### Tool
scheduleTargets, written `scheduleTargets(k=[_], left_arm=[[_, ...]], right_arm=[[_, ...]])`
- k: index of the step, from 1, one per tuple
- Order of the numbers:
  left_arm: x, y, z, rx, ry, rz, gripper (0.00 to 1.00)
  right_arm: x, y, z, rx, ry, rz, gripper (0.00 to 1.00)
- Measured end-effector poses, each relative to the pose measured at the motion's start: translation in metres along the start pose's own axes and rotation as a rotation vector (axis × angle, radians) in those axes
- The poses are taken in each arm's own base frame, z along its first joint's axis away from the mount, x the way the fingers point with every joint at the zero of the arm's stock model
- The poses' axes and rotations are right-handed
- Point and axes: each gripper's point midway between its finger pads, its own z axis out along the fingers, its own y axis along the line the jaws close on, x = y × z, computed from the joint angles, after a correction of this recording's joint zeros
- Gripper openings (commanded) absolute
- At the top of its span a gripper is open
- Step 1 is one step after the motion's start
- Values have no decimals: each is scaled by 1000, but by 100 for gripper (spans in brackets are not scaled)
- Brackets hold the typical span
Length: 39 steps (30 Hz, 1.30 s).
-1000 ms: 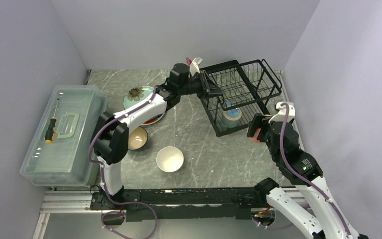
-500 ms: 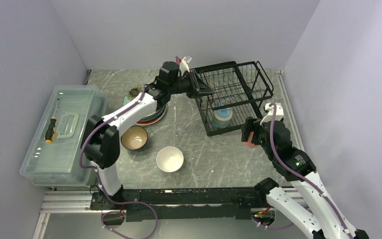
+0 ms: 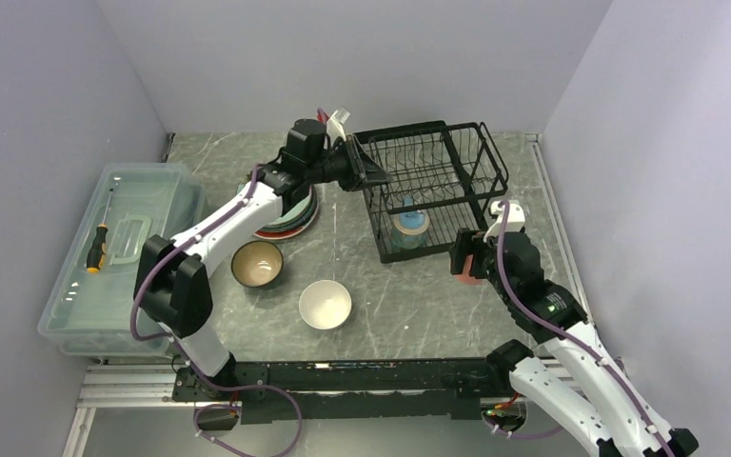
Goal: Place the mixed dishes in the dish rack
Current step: Move the dish rack to the center of the board.
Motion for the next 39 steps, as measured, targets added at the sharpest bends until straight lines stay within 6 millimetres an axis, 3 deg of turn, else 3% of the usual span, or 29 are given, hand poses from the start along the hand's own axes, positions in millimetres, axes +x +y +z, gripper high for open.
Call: scheduleTargets(k=[15, 27, 35, 39], left_arm=[[6, 7, -28, -44, -20, 24, 1], [7, 7, -35, -46, -15, 45, 34], [1, -20, -59, 9, -50, 111, 40], [1, -23, -62, 15, -53, 121, 42]], right_arm=[[22, 16, 38, -68, -73, 29, 45], [0, 23, 47, -89, -173, 13, 46], [-1, 22, 50, -83, -179, 9, 46], [-1, 21, 51, -78, -178, 8, 47]])
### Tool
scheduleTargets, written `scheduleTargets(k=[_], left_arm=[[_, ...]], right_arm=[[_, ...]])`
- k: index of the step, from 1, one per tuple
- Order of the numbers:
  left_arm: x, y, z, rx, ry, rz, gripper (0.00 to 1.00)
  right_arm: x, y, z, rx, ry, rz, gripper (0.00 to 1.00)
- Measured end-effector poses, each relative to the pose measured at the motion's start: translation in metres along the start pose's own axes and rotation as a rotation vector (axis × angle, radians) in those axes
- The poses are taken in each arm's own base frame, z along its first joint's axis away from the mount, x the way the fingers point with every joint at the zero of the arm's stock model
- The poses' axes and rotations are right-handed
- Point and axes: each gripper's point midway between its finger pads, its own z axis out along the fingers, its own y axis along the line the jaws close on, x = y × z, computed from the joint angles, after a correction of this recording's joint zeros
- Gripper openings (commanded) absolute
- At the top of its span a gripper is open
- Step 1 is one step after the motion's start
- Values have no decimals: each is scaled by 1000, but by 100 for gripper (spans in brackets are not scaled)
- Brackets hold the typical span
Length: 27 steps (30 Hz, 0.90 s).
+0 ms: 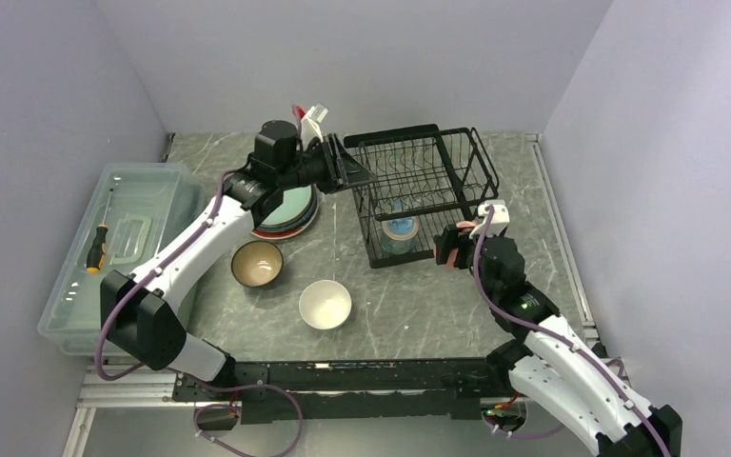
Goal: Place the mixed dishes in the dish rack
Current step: Move the dish rack to the center of the board.
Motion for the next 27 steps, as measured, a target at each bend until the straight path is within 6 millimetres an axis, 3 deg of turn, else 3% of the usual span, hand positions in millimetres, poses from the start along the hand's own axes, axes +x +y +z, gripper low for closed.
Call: scheduleTargets(k=[12, 21, 27], left_arm=[[4, 4, -19, -51, -8, 48, 46], [19, 10, -48, -98, -3, 90, 47], [37, 19, -76, -149, 4, 117, 49]], right_arm=[[8, -6, 12, 45, 12, -18, 47], [21, -12, 25, 66, -16, -48, 47], [19, -10, 33, 62, -54, -66, 47]])
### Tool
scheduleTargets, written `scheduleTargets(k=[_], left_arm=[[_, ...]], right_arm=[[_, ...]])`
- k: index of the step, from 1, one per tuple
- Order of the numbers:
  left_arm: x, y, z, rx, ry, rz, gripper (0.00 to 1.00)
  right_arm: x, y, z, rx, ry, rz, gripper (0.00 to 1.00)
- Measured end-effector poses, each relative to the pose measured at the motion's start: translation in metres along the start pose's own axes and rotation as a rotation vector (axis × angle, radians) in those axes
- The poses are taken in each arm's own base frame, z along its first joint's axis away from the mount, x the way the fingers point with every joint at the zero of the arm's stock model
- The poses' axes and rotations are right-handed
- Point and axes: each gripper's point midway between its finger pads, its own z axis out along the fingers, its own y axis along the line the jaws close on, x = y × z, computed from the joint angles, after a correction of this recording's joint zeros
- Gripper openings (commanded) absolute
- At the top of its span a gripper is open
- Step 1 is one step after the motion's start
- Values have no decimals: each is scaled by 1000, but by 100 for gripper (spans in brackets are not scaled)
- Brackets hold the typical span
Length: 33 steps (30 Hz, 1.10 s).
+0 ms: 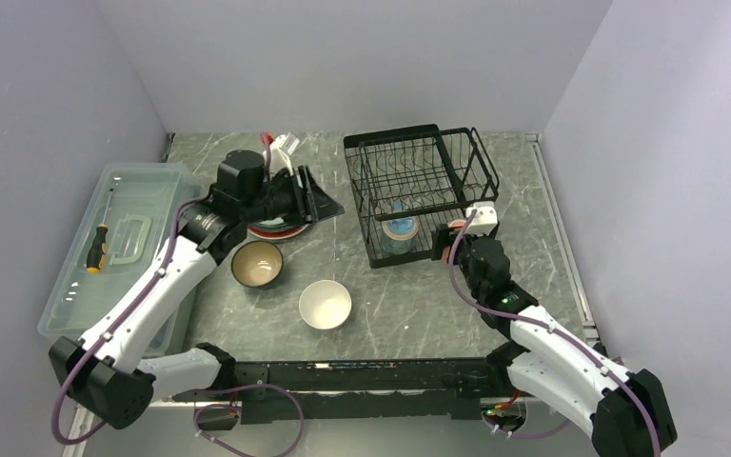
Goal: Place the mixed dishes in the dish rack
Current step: Move the dish rack to the center of the board.
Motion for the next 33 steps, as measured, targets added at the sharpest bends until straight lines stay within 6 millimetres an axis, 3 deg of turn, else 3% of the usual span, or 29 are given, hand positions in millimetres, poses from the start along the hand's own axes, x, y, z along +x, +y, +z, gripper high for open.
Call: scheduleTargets(k=[6, 12, 24, 30, 33], left_arm=[[7, -6, -30, -7, -19, 53, 50], [28, -3, -54, -7, -14, 67, 51], [72, 20, -81, -51, 37, 91, 52], [80, 24, -91, -67, 26, 111, 52], [81, 25, -95, -70, 20, 123, 52]], right_arm=[[-2, 0, 5, 1, -35, -13, 47], [-3, 2, 13, -1, -62, -16, 47], [3, 4, 24, 3, -107, -15, 48], [17, 2, 25, 3, -117, -21, 48], [14, 2, 27, 1, -138, -17, 48]])
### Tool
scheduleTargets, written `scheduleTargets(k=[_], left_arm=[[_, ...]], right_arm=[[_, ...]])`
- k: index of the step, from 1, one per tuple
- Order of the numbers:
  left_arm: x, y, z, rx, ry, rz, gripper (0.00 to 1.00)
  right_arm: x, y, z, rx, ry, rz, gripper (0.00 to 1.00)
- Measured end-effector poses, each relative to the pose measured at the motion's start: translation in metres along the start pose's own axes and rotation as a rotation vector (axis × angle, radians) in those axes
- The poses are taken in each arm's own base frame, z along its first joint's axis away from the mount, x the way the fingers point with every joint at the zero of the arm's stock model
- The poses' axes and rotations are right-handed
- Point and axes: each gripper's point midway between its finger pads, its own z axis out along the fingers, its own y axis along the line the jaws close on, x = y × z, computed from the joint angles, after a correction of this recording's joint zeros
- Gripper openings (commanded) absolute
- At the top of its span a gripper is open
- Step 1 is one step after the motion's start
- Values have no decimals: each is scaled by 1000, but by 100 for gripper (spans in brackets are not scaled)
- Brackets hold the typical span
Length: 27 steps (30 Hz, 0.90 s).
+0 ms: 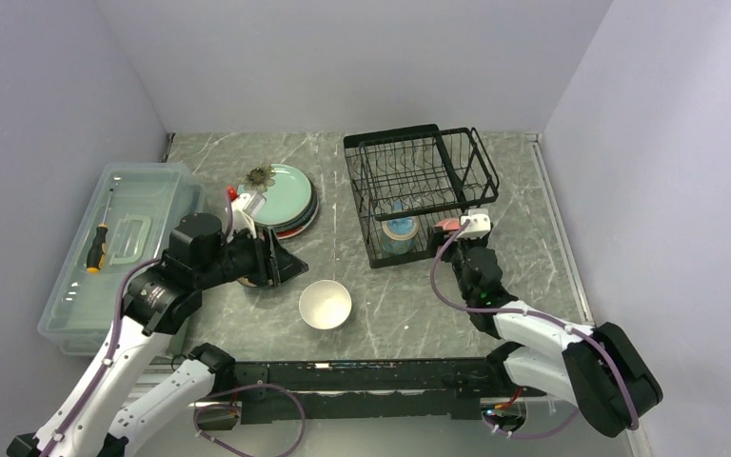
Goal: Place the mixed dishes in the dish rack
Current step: Move the dish rack to the center of the board, then turn the cup upside down in the dish rack.
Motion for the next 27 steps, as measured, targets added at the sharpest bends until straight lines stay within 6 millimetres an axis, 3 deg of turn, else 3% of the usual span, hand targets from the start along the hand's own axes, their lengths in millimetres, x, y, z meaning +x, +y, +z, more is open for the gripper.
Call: scheduleTargets(k=[8, 27], left_arm=[[11, 10, -1, -32, 14, -1, 52], [24, 18, -17, -61, 6, 27, 52]], right_arm=[[-13, 2, 7, 0, -65, 22, 48], [3, -1, 26, 22, -82, 31, 48]])
